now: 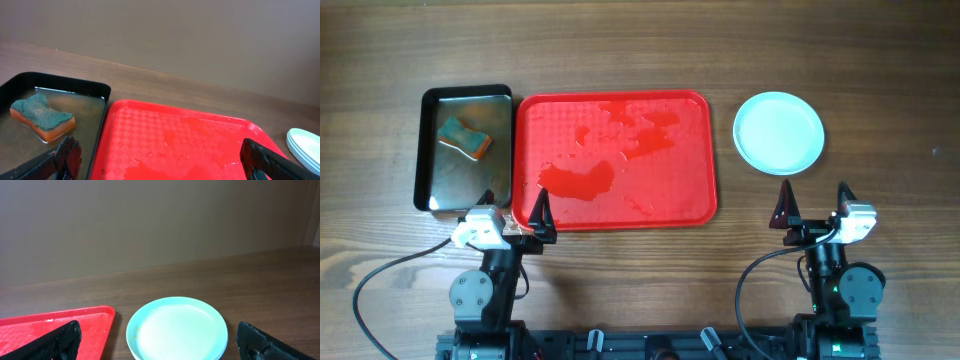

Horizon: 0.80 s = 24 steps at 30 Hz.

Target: Clean dirty plates on tray and stack at the side

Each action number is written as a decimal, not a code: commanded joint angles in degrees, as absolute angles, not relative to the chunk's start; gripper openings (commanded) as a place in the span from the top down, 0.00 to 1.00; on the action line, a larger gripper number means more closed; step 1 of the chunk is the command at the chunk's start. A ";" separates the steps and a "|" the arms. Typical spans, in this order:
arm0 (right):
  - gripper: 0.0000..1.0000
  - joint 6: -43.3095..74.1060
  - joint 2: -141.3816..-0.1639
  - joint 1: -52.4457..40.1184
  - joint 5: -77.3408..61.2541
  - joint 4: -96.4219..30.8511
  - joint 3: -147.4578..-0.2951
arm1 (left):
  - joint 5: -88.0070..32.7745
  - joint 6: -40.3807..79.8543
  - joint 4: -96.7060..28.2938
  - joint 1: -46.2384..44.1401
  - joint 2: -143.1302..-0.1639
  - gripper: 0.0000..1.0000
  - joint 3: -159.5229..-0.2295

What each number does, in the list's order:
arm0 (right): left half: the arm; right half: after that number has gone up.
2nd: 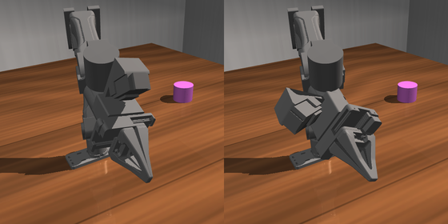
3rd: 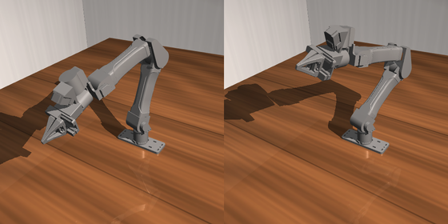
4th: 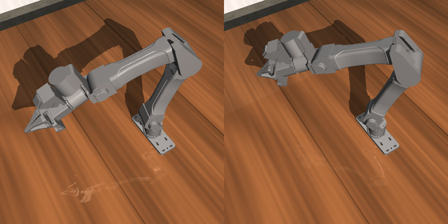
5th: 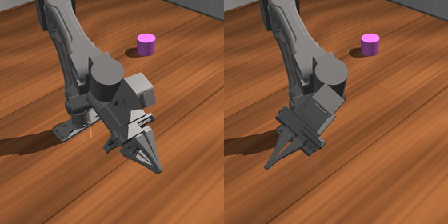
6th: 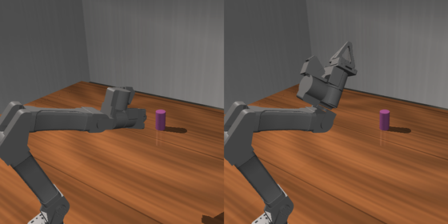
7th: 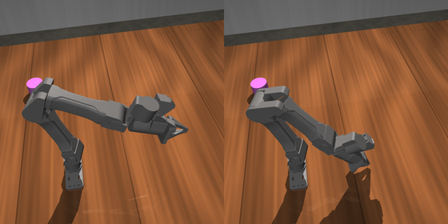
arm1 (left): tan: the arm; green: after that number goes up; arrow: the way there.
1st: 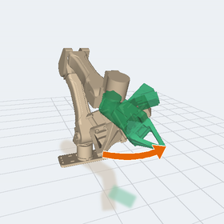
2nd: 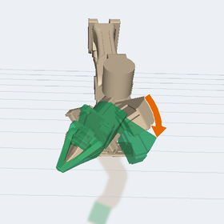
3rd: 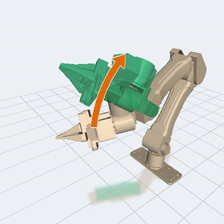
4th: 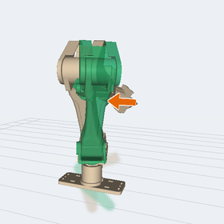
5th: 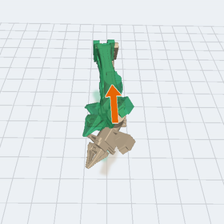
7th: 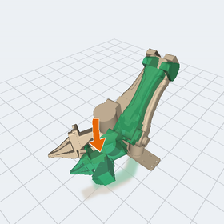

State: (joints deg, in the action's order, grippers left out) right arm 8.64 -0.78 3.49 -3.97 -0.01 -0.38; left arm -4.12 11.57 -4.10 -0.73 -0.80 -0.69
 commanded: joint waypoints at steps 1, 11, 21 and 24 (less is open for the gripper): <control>0.00 7.53 -0.27 3.73 -3.16 0.05 -0.30 | -3.57 10.28 -4.32 -0.40 -0.16 0.00 -0.32; 0.00 7.53 -0.27 3.73 -3.16 0.05 -0.30 | -3.57 10.26 -4.27 -0.16 -0.16 0.00 -0.32; 0.00 7.53 -0.27 3.73 -3.16 0.05 -0.30 | -3.57 10.26 -4.27 2.68 -0.16 0.00 -0.32; 0.00 7.51 -0.27 3.73 -3.16 0.05 -0.30 | -3.57 10.26 -4.25 2.70 -0.16 0.00 -0.32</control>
